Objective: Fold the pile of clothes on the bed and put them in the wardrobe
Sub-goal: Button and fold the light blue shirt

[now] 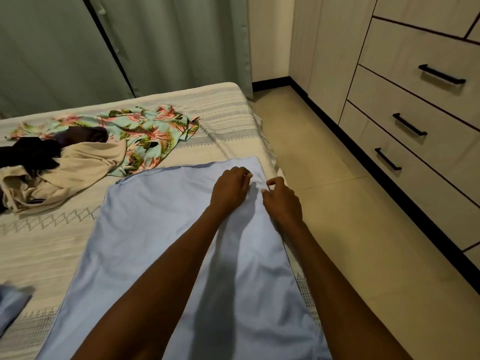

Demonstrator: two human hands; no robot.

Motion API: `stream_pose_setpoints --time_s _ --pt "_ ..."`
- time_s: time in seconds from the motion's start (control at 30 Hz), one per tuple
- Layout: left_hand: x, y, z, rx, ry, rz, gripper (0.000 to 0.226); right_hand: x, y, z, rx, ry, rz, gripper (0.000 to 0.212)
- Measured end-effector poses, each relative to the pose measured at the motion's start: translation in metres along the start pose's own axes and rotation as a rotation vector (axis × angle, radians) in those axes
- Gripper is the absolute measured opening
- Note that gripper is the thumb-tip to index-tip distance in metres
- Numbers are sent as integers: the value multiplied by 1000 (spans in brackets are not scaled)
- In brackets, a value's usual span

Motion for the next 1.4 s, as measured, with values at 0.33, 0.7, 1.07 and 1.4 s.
stream_pose_setpoints --time_s 0.33,0.7,1.07,1.4 --pt "-4 -4 -48 101 56 -388 58 83 -23 -43 -21 10 56 29" --pt "-53 37 -100 301 251 -299 64 76 -49 -36 -308 122 223 50" --pt "-179 112 -77 175 343 -262 60 -95 -98 -66 -170 554 117 20" --pt "-378 187 -5 215 381 -140 49 -296 -139 -44 -348 641 -138 38"
Point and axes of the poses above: each hand's wrist, its own x-axis towards the middle knuckle, its own y-axis out of the back of the hand, z = x × y, the point moved 3 cm from there along x, towards the middle knuckle, and after that the axes turned 12 degrees about -y, right-handed, at the moved point
